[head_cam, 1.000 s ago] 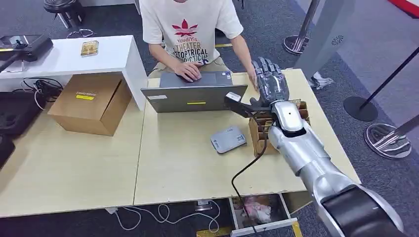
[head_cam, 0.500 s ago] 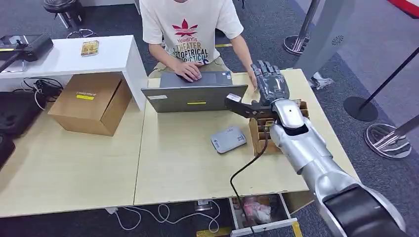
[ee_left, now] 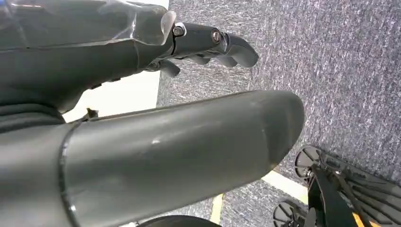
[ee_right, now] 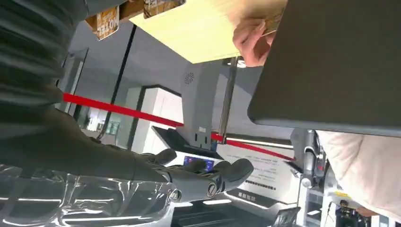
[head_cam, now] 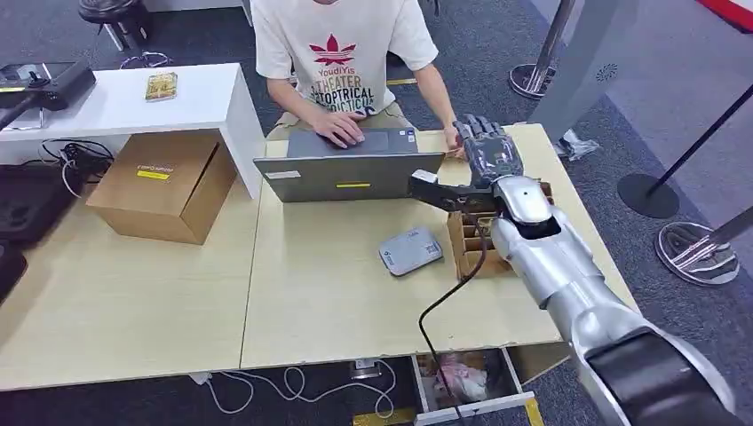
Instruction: Pass the card to the sensor for recognition and then transmit it.
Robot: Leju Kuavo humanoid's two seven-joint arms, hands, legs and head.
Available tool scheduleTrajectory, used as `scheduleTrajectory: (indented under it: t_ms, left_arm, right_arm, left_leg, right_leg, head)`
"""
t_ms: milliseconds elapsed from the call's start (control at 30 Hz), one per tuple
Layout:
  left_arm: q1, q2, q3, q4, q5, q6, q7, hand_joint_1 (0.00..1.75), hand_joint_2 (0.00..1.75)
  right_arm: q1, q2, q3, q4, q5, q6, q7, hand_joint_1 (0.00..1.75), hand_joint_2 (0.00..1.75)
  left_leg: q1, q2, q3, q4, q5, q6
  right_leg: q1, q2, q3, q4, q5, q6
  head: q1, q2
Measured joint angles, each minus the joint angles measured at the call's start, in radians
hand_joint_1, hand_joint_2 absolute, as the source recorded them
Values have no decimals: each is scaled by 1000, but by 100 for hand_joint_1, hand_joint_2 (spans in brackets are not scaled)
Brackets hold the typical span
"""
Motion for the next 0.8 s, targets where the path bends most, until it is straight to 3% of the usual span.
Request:
scheduleTrajectory:
  t_ms: [800]
  left_arm:
    - [0,-3,0,0,11,14,4,0,0]
  right_arm:
    - [-65,43,18,108,-47,108,-10,0,175]
  left_leg:
    - [0,0,0,0,0,0]
  right_leg:
    - [0,0,0,0,0,0]
  head:
    - [0,0]
